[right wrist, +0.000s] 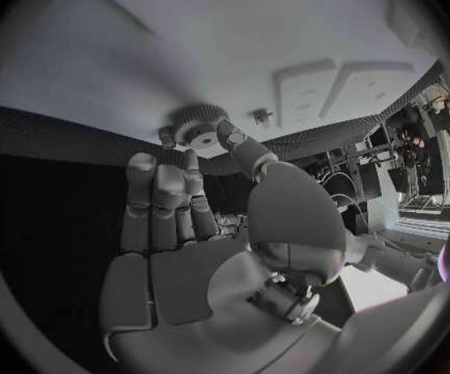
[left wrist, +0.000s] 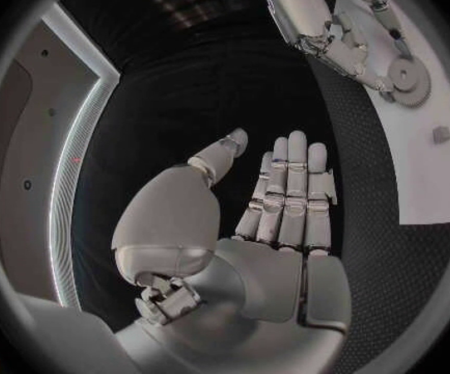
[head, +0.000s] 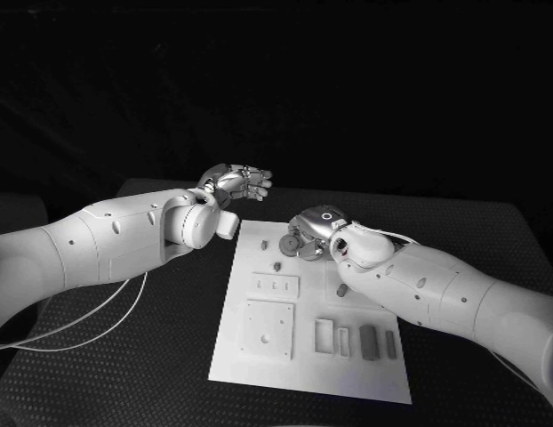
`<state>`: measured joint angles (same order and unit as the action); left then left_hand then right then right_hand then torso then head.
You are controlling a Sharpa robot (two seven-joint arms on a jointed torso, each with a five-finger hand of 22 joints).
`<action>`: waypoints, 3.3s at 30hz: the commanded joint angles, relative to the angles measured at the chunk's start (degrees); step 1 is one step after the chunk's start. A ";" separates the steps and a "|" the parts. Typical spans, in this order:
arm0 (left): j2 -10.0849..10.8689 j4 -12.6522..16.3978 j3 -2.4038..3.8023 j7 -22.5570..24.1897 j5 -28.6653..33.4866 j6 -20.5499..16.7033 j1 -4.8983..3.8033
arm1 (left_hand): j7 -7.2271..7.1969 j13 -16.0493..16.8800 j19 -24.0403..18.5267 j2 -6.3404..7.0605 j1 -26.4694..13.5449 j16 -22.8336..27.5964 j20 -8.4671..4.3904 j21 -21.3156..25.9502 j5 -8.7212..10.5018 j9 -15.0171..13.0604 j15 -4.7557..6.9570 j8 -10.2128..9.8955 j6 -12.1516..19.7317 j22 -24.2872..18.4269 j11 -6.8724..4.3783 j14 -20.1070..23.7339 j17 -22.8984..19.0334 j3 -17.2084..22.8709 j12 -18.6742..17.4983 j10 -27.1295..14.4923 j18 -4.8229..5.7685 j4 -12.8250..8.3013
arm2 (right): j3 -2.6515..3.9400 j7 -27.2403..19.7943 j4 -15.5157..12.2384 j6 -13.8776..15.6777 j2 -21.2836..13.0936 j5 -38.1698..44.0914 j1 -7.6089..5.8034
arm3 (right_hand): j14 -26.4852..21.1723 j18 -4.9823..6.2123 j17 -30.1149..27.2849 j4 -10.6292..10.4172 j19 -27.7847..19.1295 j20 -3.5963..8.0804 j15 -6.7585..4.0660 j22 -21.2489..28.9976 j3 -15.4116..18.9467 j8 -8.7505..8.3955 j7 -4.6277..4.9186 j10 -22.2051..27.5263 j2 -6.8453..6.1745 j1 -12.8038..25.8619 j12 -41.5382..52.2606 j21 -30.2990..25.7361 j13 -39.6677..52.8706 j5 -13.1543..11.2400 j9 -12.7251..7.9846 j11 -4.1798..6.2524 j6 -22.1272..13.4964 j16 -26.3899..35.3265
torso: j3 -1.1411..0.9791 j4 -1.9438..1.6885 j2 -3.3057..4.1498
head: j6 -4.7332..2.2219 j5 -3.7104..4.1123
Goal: Assemble the parts on the task board
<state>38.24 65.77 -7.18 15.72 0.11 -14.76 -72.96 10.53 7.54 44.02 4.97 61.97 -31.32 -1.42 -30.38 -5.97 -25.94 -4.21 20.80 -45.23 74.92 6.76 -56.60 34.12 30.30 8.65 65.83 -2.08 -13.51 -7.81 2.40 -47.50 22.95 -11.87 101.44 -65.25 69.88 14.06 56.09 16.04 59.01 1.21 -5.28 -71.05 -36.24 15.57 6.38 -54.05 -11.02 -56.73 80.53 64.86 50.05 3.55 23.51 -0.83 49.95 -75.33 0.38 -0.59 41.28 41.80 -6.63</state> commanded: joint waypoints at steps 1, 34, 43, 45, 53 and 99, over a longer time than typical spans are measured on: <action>-0.09 0.06 0.06 0.32 -0.33 0.07 -0.11 | -0.05 0.07 -0.42 0.17 -0.23 0.33 -0.03 -0.35 0.38 -0.03 -0.07 -0.09 0.35 1.06 0.16 0.15 0.10 0.04 -0.28 -0.20 -1.10 -0.43 | -0.01 0.32 -0.26 -4.01 0.00 -1.03 0.02 | -0.11 0.94 0.07 0.08 -0.52 0.09 -0.26 0.09 -0.14 -0.48 0.53 0.17 -0.53 -0.40 -0.21 0.22 0.10 0.15 -0.15 0.27 -1.12 0.40 | 0.01 0.04 0.01 | 0.00 0.06; 0.05 -0.20 0.06 0.35 -0.33 0.20 -0.10 | 0.07 0.08 -0.41 0.19 -0.36 0.36 -0.01 -0.38 0.41 -0.02 -0.09 -0.11 0.42 1.05 0.22 0.15 0.14 0.02 -0.32 -0.24 -1.08 -0.34 | -0.02 2.11 -0.01 -7.89 -1.20 -3.45 0.00 | 0.24 0.94 0.85 -0.50 -0.70 -0.63 0.28 0.42 -16.63 -0.19 1.06 0.32 3.25 -2.85 0.49 1.72 0.95 27.23 -0.13 -0.28 -3.69 0.37 | -0.03 0.04 0.04 | -0.05 0.32; 0.19 -0.19 0.06 0.35 -0.33 0.21 -0.10 | 0.08 0.08 -0.41 0.18 -0.35 0.37 -0.01 -0.39 0.41 -0.02 -0.09 -0.12 0.43 1.05 0.23 0.15 0.15 0.03 -0.33 -0.24 -1.08 -0.34 | -0.01 1.82 -1.00 -4.86 -2.11 -4.05 -0.04 | 0.33 0.94 0.87 -0.46 -0.63 -0.58 0.36 0.46 -16.86 -0.05 1.16 0.25 3.19 -2.73 0.53 1.80 0.95 27.16 -0.08 -0.36 -3.53 0.35 | -0.05 0.05 0.04 | -0.17 0.44; 0.27 -0.20 0.06 0.38 -0.33 0.26 -0.10 | 0.08 0.09 -0.41 0.18 -0.35 0.37 -0.01 -0.39 0.41 -0.02 -0.09 -0.12 0.43 1.05 0.23 0.14 0.15 0.03 -0.33 -0.24 -1.08 -0.34 | 0.04 1.22 -2.28 -2.38 -2.93 -5.04 -0.17 | 0.37 0.94 0.88 -0.43 -0.59 -0.55 0.37 0.48 -16.93 -0.02 1.17 0.22 3.11 -2.71 0.54 1.83 0.94 27.04 -0.07 -0.38 -3.52 0.35 | -0.02 0.06 0.01 | -0.27 0.49; 0.77 -0.60 0.07 0.63 -0.35 -0.04 -0.10 | 0.04 0.09 -0.42 0.18 -0.31 0.38 -0.02 -0.39 0.40 -0.02 -0.09 -0.11 0.43 1.05 0.21 0.15 0.16 0.05 -0.34 -0.24 -1.09 -0.38 | 1.95 -3.87 -7.17 3.85 -7.18 -11.70 -2.42 | 0.47 0.94 0.87 0.22 -0.21 -0.04 0.78 1.12 -15.71 0.60 1.74 0.08 1.95 -3.08 0.16 1.92 0.54 13.68 0.23 -0.86 -3.32 0.73 | -0.06 0.37 -0.06 | -1.05 0.92; 1.70 0.08 0.02 0.36 -2.52 0.43 0.12 | -0.40 0.37 -0.68 0.21 -0.39 0.77 0.10 -0.61 0.47 -0.11 -0.20 0.31 -0.66 1.03 0.33 0.27 0.45 0.03 -0.27 0.29 -1.09 -0.83 | 3.94 -11.91 2.08 -8.91 -17.31 -24.03 -0.77 | -3.45 0.94 1.50 0.64 -5.08 -2.24 1.32 2.20 1.71 0.51 2.16 3.93 -0.04 -5.22 -0.19 0.89 0.06 11.71 -0.31 -1.38 -3.36 2.27 | -3.05 3.20 -0.55 | -2.36 0.90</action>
<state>40.04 65.68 -7.20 15.67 -2.14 -14.80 -72.82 10.03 8.00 43.82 4.97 61.97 -30.86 -1.21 -30.60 -5.71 -26.15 -4.21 21.29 -46.37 74.91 7.18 -56.60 34.52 30.47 8.64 66.45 -2.06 -14.01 -3.91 -8.66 -45.61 15.10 -29.40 76.23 -66.06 66.67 13.83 57.51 16.75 54.09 -0.78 -3.75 -68.89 -34.83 16.12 8.56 -50.46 -10.63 -62.24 80.63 65.73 50.17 15.46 23.17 -2.36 46.46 -73.17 -2.68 2.71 40.72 39.45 -5.72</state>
